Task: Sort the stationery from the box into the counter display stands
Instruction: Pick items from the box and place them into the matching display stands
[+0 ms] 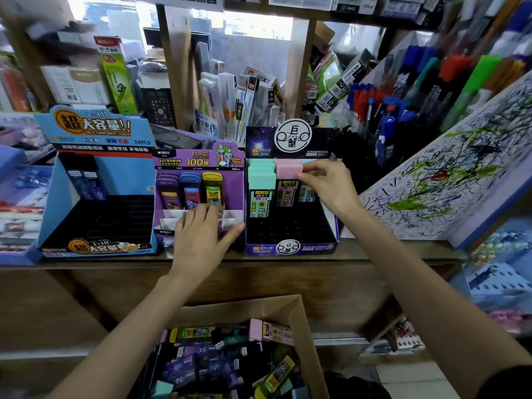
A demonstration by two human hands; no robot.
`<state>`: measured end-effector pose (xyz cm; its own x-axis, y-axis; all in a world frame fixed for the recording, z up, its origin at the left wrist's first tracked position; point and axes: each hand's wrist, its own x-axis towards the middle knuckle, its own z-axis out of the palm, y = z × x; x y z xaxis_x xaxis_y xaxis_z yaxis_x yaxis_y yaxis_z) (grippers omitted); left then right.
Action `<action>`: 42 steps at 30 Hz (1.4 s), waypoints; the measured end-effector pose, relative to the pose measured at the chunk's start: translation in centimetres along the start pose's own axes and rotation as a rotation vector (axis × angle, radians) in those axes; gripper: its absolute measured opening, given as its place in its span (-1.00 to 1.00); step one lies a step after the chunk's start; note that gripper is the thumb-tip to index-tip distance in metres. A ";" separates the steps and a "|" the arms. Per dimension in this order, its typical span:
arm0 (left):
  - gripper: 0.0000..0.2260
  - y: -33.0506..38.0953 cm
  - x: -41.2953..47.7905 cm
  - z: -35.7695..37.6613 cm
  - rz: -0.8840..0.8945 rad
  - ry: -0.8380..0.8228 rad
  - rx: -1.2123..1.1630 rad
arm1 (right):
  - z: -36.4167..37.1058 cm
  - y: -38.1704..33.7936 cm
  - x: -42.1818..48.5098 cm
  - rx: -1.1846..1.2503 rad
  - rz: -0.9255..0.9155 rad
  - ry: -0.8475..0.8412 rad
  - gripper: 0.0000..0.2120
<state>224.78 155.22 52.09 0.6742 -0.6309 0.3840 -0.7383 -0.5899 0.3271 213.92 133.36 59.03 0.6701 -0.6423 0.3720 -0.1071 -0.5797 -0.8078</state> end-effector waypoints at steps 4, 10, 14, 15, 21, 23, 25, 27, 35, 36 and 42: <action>-0.43 0.1 -0.1 -0.1 -0.002 0.006 0.007 | 1.0 0.6 0.2 -0.083 0.069 0.057 -0.86; -0.48 0.4 0.2 -1.2 0.001 -0.074 -0.045 | 0.6 -0.2 -0.4 -0.274 0.104 0.022 -0.74; -0.55 0.1 -1.0 -3.6 0.086 -0.052 -0.167 | -0.5 -1.2 -3.3 -0.426 0.039 -0.042 -0.69; -0.58 -0.2 -1.7 -4.1 0.115 -0.061 -0.195 | -0.7 -1.5 -4.4 -0.418 0.014 -0.075 -0.70; -0.72 -2.3 -8.6 -4.4 0.248 -0.125 -0.305 | 0.1 -1.7 -13.0 -0.199 0.027 -0.406 -0.91; -0.74 -3.7 -11.3 -3.3 0.192 -0.187 -0.365 | 1.3 -0.5 -15.8 -0.191 0.038 -0.483 -0.86; -0.75 -5.2 -14.0 -1.5 0.115 -0.299 -0.402 | 2.9 1.0 -18.4 -0.209 0.070 -0.576 -0.81; -0.80 -6.7 -16.6 0.9 0.067 -0.388 -0.392 | 4.7 2.7 -20.9 -0.221 0.136 -0.678 -0.79; -0.63 -10.9 -24.5 7.7 -0.117 -0.677 -0.373 | 10.6 9.7 -28.5 -0.435 0.354 -1.013 -0.69; -0.57 -11.3 -24.9 8.1 -0.118 -0.699 -0.345 | 10.8 10.4 -29.1 -0.420 0.376 -1.059 -0.62; -0.46 -12.3 -25.8 10.0 -0.057 -0.765 -0.233 | 11.6 13.4 -32.2 -0.222 0.469 -0.963 -0.50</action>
<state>216.68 173.75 29.56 0.4755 -0.8233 -0.3100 -0.6305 -0.5647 0.5325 199.41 152.12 30.91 0.8111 -0.2178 -0.5429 -0.5673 -0.5193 -0.6392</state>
